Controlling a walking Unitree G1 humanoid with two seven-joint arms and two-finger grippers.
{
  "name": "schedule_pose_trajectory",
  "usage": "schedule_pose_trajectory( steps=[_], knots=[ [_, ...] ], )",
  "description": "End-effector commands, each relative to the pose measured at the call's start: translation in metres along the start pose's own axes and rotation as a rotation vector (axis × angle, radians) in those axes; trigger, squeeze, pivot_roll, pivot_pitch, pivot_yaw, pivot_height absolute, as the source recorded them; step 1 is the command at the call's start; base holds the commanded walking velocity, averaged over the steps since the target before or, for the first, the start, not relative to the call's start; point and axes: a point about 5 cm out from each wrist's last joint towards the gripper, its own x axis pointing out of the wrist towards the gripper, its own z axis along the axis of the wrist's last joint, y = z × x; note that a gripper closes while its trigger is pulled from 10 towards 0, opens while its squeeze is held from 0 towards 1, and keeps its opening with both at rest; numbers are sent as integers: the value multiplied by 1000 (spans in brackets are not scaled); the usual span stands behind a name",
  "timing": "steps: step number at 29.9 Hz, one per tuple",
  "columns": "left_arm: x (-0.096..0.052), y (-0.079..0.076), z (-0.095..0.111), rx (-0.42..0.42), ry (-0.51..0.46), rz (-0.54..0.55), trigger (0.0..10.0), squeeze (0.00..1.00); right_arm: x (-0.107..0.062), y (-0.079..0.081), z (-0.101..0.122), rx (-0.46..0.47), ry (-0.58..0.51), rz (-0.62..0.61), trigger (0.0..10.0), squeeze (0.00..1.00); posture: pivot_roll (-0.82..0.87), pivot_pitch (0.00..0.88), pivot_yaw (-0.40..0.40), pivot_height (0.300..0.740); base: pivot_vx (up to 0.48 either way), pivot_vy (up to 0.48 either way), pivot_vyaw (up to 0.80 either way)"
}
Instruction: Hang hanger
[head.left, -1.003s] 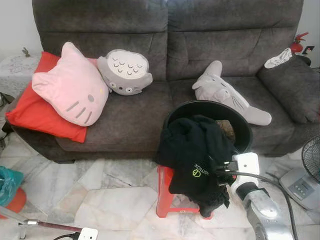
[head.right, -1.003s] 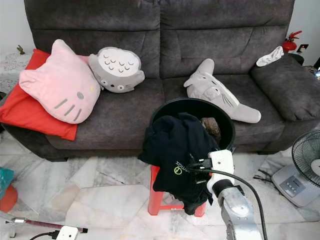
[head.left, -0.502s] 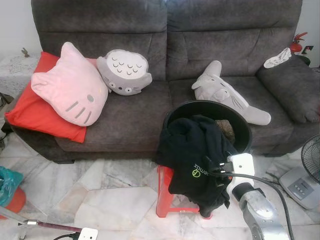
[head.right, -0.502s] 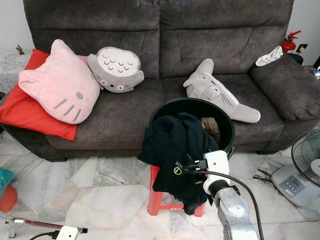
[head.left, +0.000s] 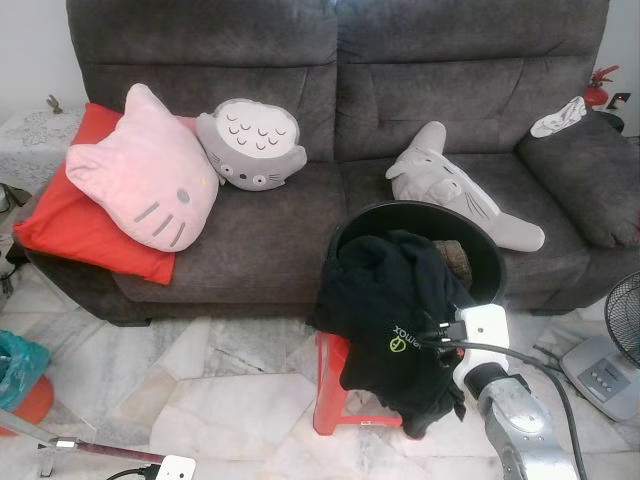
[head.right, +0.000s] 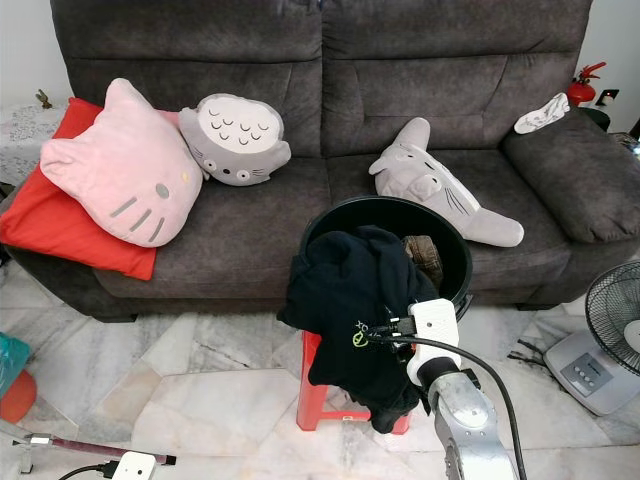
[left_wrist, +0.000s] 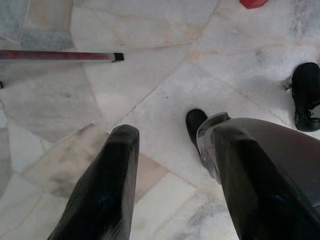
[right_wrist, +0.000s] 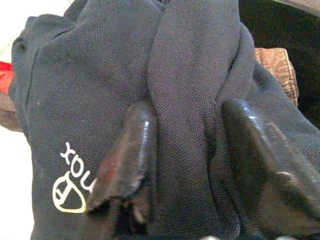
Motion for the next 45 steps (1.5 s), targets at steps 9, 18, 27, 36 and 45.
schedule_pose_trajectory(
  steps=[9, 18, 27, 36, 45],
  knots=[
    [-1, 3, -4, 27, 22, 1, 10000, 0, 1, -16, -6, -12, 42, -108, 0, 0, -94, 36, 40, 740, 0, 0, 0],
    [-1, 3, -4, 30, 22, 1, 10000, 0, 6, -30, 4, -19, 9, -187, 0, 0, -96, 34, 41, 740, 0, 0, 0],
    [-1, 3, -4, 29, 21, 3, 10000, 0, 16, -29, 16, -24, -47, -176, 0, 0, -94, 31, 40, 740, 0, 0, 0],
    [-1, 2, -4, 30, 21, 5, 10000, 0, 34, -16, 30, -39, -103, -78, 0, 0, -93, 30, 41, 740, 0, 0, 0],
    [-1, 2, -4, 31, 20, 4, 10000, 0, 53, -19, 39, -67, -106, -70, 0, 0, -91, 31, 39, 740, 0, 0, 0]
  ],
)
